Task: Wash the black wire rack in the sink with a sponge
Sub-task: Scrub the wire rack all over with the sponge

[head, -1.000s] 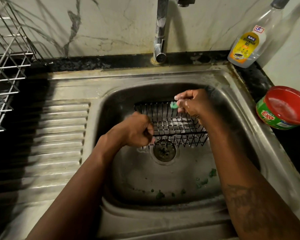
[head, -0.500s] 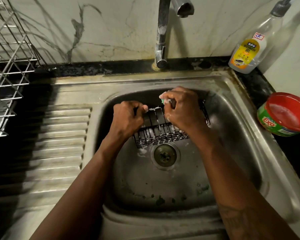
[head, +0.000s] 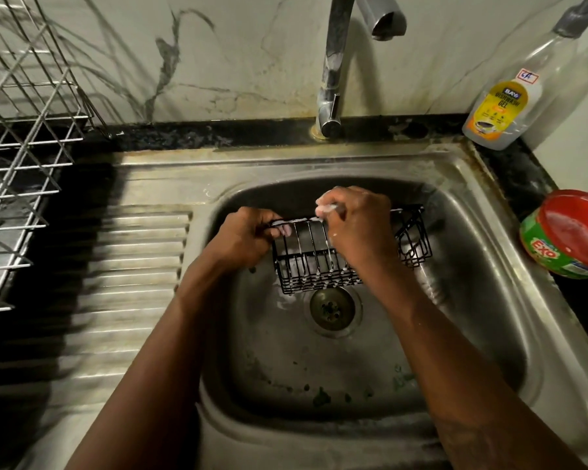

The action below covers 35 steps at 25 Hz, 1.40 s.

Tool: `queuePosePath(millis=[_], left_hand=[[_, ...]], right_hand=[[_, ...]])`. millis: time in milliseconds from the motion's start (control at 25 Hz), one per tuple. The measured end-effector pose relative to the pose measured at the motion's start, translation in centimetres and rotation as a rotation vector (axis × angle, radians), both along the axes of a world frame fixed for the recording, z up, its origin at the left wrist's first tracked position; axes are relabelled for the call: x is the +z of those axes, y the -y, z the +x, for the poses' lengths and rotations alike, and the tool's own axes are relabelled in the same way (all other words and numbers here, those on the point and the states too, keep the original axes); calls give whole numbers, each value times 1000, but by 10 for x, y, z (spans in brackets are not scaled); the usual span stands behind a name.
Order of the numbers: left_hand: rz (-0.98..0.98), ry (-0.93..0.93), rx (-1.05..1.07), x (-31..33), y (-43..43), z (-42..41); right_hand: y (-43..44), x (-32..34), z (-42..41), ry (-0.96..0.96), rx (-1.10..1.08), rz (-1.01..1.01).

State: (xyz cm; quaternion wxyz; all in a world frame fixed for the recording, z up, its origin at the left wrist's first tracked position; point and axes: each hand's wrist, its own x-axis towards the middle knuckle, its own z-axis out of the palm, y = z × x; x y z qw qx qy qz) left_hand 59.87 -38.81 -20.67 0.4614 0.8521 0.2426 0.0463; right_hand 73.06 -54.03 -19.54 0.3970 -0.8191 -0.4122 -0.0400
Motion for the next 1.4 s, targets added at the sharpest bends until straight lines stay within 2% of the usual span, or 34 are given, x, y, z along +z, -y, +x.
queuePosePath(millis=[120,240,480,560,720,800,880,1040,1120,1200,1280,1400], left_hand=[[263,23,10,-3,2,0],[443,122,-53,-2,4,-2],[419,168,-77,-5,12,1],[437,182,-76,-7,11,2],[482,208,-111,-7,9,0],[473,205,-121,-6,9,-2],[480,192,-118,-6,8,-2],[457,183,-91,-7,10,-1],[440,178,-80,-8,11,0],[434,175,-73,-10,11,2],[446,180,-69,-11,10,2],[490,215,-74,-11,11,-1]], right_hand=[[-22,-1,-38,14,150,-29],[-20,-2,-39,21,104,-109],[31,6,6,-21,-306,-315],[22,11,-2,-8,-278,-319],[-15,12,-53,40,-3,-349],[-21,12,-56,33,22,-317],[-3,12,-32,-26,-104,-305],[64,24,44,-53,-570,-389],[67,19,53,-82,-649,-391],[47,14,33,-62,-528,-357],[17,9,-7,-36,-284,-298],[-13,6,-59,77,12,-316]])
